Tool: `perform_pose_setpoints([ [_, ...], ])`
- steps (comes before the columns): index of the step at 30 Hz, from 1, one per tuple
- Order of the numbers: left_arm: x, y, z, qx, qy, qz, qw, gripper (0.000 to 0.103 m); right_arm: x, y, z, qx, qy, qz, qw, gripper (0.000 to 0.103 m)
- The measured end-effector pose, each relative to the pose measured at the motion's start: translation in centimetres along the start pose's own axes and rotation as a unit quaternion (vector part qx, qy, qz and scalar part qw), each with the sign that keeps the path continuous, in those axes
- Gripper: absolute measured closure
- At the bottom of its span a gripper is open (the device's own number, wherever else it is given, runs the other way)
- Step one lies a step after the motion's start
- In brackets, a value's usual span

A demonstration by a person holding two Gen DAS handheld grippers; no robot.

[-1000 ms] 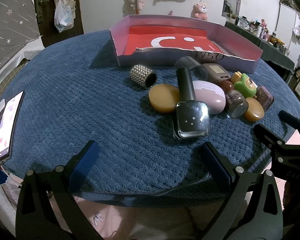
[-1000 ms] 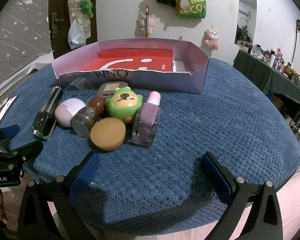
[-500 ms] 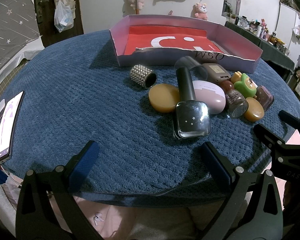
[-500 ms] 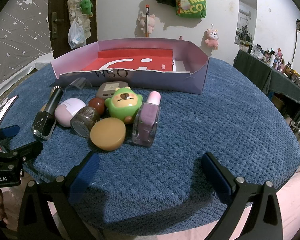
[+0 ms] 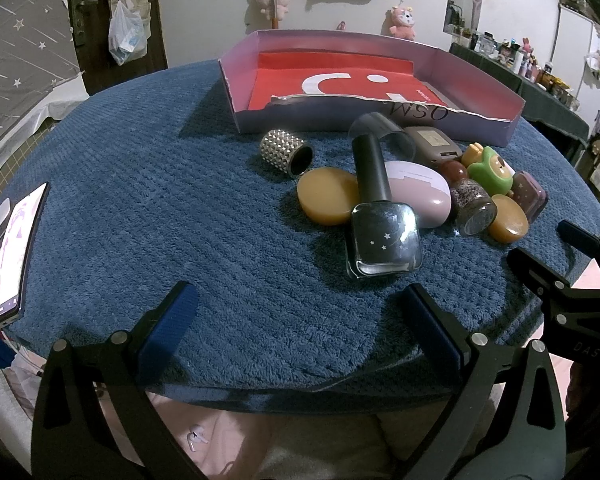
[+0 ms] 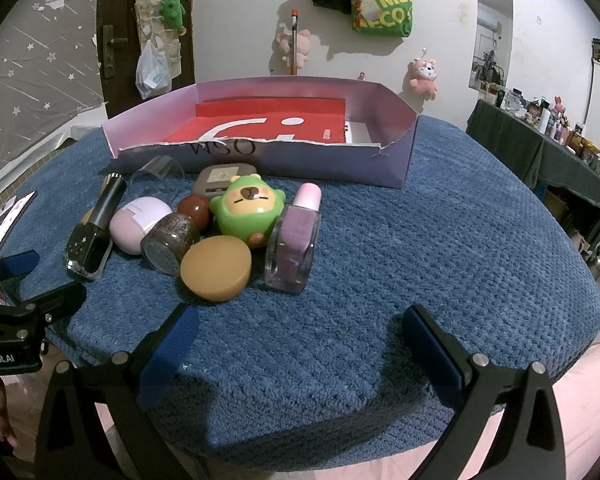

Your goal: Organize rigid objects

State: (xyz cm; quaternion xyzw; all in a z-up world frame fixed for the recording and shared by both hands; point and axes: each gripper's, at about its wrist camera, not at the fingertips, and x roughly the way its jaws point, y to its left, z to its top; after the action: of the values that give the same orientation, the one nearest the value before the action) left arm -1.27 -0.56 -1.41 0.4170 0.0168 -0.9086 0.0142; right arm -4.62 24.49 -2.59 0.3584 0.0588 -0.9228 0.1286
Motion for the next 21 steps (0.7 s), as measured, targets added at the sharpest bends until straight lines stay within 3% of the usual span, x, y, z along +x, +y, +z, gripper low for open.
perform_pose_setpoints([
  [6,-0.1,-0.1,0.0,0.002,0.001,0.000,1.0000,0.000,-0.3,0.0,0.1,-0.002,0.007,0.010,1.000,0.001],
  [14,-0.7,-0.5,-0.2,0.015,0.000,-0.022,0.9996,0.000,-2.0,0.4,0.6,0.001,-0.014,0.050,0.999,0.014],
  [17,-1.0,-0.7,-0.2,0.019,-0.002,-0.037,0.9991,0.007,-2.3,0.9,0.8,-0.007,-0.020,0.067,0.998,0.020],
  [21,-1.1,-1.4,-0.3,0.032,-0.003,-0.043,0.9986,0.021,-1.8,1.4,0.9,-0.011,-0.009,0.090,0.996,0.036],
])
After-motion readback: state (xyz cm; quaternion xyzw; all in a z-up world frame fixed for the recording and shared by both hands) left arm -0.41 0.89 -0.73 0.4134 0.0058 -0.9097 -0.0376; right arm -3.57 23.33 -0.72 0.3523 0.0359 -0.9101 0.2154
